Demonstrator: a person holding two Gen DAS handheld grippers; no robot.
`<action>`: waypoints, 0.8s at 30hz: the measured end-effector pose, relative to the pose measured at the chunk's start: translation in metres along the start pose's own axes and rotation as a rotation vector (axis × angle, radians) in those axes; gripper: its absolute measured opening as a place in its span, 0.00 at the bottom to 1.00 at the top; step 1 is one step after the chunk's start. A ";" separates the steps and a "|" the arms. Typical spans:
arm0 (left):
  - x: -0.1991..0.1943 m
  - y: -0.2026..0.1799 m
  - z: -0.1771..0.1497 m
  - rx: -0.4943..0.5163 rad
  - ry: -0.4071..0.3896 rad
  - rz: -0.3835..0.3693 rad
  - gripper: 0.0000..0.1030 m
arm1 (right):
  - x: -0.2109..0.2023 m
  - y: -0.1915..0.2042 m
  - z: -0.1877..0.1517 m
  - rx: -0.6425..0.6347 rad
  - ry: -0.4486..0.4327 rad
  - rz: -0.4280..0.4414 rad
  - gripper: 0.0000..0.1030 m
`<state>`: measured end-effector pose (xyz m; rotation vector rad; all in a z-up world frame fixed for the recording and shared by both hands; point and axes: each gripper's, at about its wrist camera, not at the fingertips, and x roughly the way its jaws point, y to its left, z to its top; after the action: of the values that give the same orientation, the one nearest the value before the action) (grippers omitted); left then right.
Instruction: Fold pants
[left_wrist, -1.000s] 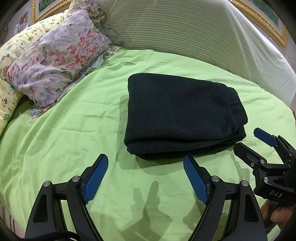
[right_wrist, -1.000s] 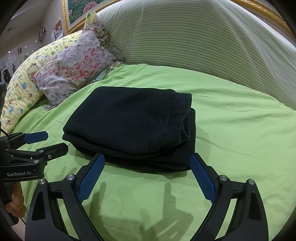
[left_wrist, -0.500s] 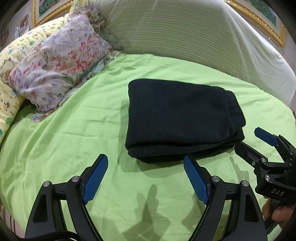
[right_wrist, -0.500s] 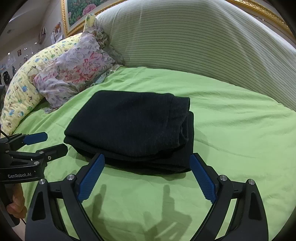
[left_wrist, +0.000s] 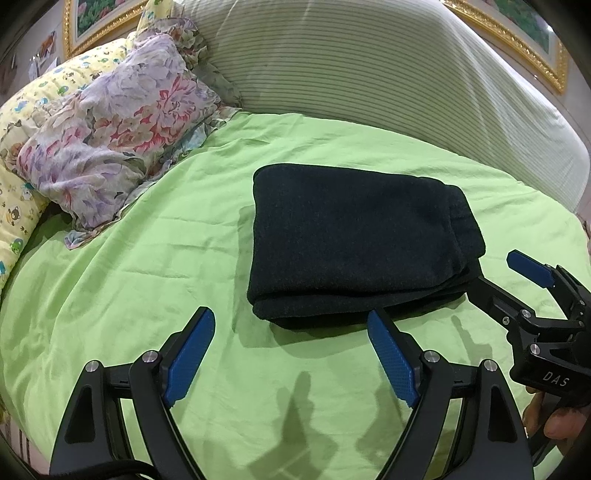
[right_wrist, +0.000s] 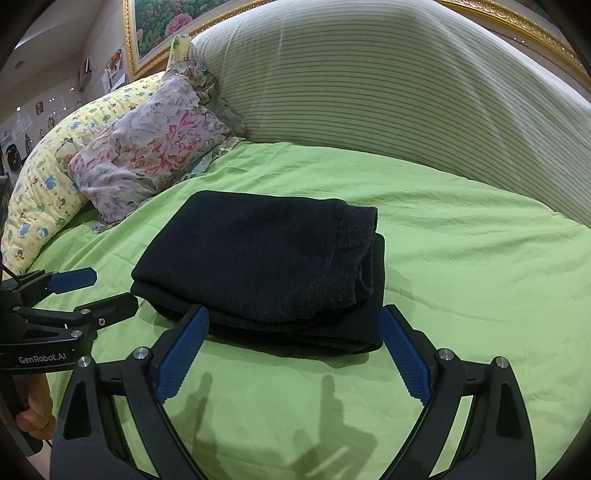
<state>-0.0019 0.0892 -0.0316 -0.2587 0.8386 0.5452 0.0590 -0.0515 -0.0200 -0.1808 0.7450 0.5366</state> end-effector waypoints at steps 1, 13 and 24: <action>0.000 0.000 0.000 -0.001 0.000 0.000 0.83 | 0.000 0.000 0.000 0.001 0.000 0.000 0.90; -0.001 0.004 0.005 -0.028 -0.028 -0.022 0.83 | 0.002 -0.006 0.001 0.019 0.009 -0.008 0.90; -0.001 0.003 0.016 -0.021 -0.044 -0.027 0.83 | -0.002 -0.013 0.007 0.029 -0.005 -0.011 0.90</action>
<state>0.0059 0.0981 -0.0200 -0.2755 0.7867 0.5330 0.0691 -0.0611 -0.0138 -0.1562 0.7459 0.5148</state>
